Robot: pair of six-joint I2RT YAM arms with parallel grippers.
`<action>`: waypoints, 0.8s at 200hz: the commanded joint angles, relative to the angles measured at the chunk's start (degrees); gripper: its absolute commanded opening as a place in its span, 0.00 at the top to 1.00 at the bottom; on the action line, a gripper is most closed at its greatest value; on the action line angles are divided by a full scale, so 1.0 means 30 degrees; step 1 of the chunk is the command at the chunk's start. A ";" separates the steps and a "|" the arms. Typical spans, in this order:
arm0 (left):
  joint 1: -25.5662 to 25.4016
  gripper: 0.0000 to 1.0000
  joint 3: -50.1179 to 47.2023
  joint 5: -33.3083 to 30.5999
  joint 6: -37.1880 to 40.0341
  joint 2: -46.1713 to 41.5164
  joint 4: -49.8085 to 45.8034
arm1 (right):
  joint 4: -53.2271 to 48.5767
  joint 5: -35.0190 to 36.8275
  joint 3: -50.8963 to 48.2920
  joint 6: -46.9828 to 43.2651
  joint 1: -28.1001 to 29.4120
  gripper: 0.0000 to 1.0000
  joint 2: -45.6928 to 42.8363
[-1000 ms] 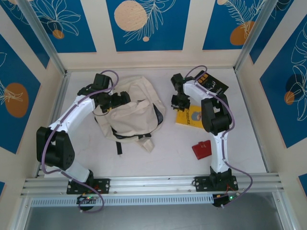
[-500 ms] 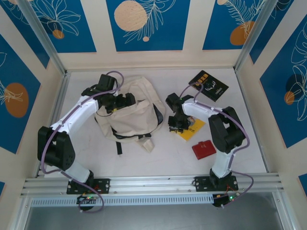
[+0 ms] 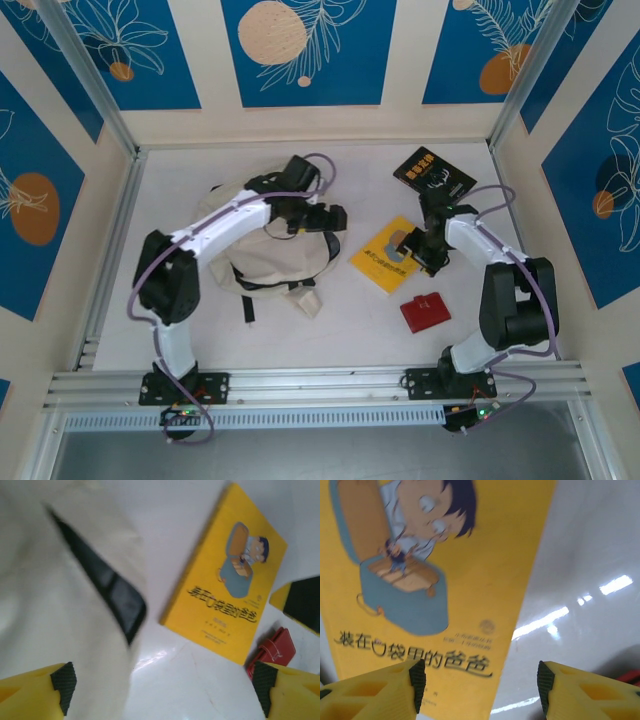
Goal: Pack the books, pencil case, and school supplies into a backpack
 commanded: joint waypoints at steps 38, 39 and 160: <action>-0.1819 0.16 0.5720 0.0511 -0.1306 0.4962 -0.0413 | 0.1655 -0.3139 0.0143 -0.1390 -0.1749 0.42 0.2083; -0.1835 0.16 0.5795 0.0539 -0.1317 0.5048 -0.0440 | 0.1655 -0.3166 0.0135 -0.1385 -0.1758 0.42 0.2107; -0.2303 0.40 0.8939 0.1112 -0.1489 0.9816 -0.3336 | 0.2037 -0.4811 0.0742 -0.2748 -0.1770 0.55 0.3682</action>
